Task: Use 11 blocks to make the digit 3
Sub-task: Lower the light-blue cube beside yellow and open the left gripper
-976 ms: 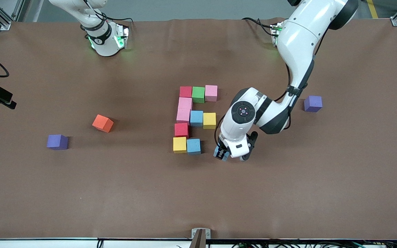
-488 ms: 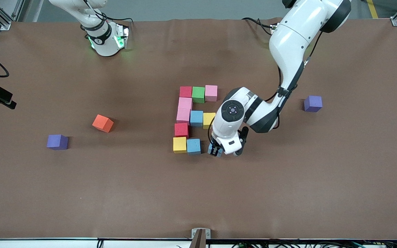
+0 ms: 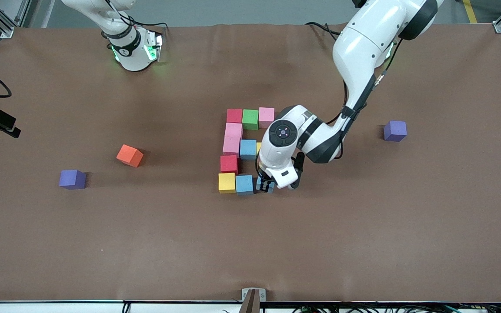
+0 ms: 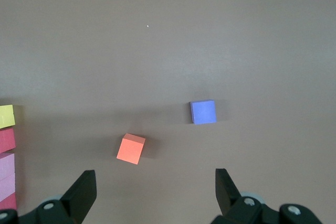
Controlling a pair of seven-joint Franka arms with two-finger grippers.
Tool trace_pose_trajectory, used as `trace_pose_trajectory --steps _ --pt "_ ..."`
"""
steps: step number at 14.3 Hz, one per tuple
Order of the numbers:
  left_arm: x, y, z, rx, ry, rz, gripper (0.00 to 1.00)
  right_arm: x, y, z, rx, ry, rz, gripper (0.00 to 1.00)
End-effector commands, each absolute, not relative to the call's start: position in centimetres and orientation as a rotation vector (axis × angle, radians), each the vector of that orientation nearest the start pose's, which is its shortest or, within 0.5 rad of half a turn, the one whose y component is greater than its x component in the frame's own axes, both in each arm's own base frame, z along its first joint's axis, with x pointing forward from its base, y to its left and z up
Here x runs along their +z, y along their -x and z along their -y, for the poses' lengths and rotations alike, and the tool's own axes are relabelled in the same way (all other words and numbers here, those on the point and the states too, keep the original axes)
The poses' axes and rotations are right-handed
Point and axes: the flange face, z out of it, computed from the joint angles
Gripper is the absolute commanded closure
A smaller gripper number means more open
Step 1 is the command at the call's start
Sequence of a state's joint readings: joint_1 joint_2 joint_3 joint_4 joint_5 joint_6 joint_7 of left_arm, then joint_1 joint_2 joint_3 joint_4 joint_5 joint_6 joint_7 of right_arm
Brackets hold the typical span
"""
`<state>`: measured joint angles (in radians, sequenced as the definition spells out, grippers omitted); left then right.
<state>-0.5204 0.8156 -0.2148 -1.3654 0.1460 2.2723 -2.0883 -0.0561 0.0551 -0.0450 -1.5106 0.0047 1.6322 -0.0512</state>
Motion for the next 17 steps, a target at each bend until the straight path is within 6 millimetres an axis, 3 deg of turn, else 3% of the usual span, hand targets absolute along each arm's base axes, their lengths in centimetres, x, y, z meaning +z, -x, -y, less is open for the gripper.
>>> trace_pose_trajectory --steps 1,5,8,11,15,17 --pt "23.7 -57.9 46.2 0.001 2.419 2.068 0.94 63.2 -56.9 5.8 -0.116 3.141 -0.094 0.0" --pt "22.5 -58.1 45.5 0.002 2.318 2.124 0.94 63.1 -57.0 5.8 -0.116 3.141 -0.094 0.0" --pt "22.7 -58.3 45.7 0.014 2.293 2.177 0.94 63.1 -57.0 5.8 -0.116 3.141 -0.094 0.0" --pt "23.1 -59.2 46.5 0.014 2.248 2.343 0.94 63.1 -57.0 5.8 -0.116 3.141 -0.094 0.0" --pt "21.8 -59.8 47.0 0.027 2.245 2.385 0.94 63.1 -57.0 5.8 -0.113 3.141 -0.094 0.0" --pt "21.0 -58.8 48.1 0.033 2.262 2.358 0.94 63.1 -57.0 5.8 -0.111 3.141 -0.094 0.0"
